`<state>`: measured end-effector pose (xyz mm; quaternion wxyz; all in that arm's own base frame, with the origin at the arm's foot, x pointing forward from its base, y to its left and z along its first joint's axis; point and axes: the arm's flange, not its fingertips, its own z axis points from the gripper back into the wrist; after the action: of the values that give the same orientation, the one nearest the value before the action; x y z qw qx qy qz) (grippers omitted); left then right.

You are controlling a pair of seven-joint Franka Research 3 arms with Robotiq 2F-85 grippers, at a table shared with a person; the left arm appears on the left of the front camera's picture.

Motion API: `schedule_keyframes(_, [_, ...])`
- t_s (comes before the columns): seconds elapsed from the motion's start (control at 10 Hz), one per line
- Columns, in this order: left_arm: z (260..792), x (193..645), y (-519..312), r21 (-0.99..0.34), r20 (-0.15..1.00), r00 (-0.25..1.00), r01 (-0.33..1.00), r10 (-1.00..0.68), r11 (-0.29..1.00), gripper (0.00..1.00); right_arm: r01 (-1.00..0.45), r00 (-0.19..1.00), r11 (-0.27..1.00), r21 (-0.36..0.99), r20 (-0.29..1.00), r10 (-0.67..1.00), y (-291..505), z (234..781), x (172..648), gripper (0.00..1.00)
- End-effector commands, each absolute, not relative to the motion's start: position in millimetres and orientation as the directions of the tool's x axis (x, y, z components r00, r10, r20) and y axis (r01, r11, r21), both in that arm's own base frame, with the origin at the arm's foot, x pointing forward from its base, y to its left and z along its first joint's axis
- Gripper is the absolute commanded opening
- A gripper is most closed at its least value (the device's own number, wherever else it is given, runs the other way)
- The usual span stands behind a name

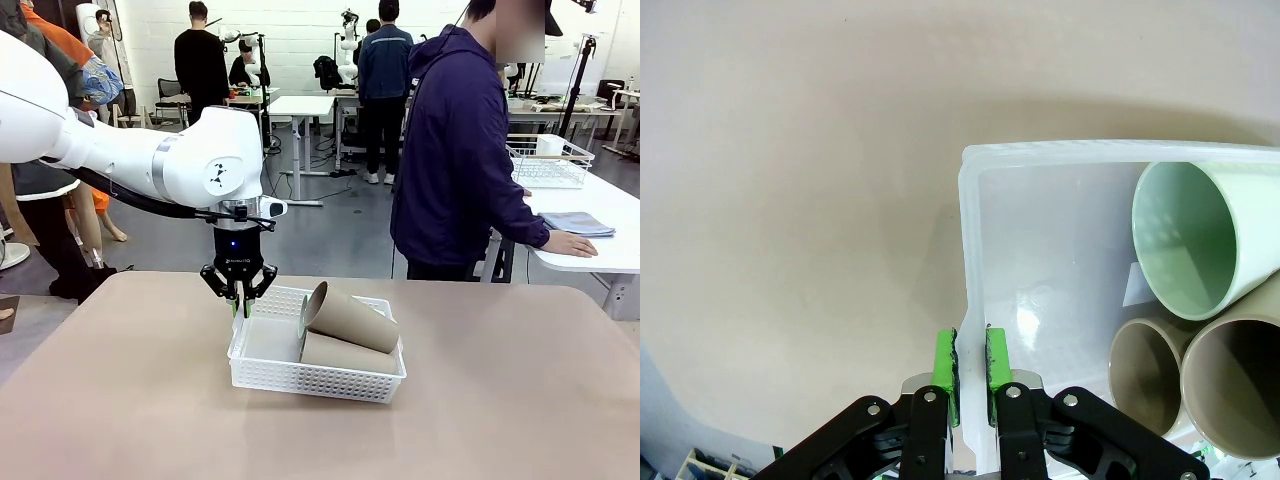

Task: Clean and organize the cups into the basket.
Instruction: Move the Organizing basket back to the left side of the table.

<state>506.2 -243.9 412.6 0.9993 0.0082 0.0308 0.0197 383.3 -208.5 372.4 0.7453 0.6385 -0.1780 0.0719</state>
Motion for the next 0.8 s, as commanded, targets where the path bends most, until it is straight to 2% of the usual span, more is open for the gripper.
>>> schedule_keyframes(0.0, [413.3,505.1,-244.8,0.017,-0.056,0.997,-0.050,0.051,0.999,0.00,-0.187,0.965,0.222,0.957,0.221,-0.142,-228.0,379.8,385.3,1.00])
schedule_keyframes(0.6, [413.3,505.1,-244.8,0.017,-0.056,0.997,-0.050,0.051,0.999,0.00,-0.051,0.989,0.256,0.965,0.084,-0.119,-273.3,364.9,369.5,1.00])
schedule_keyframes(0.7, [413.3,505.1,-244.8,0.017,-0.056,0.997,-0.050,0.051,0.999,0.00,-0.056,0.987,0.252,0.966,0.091,-0.129,-276.0,363.5,369.8,1.00])
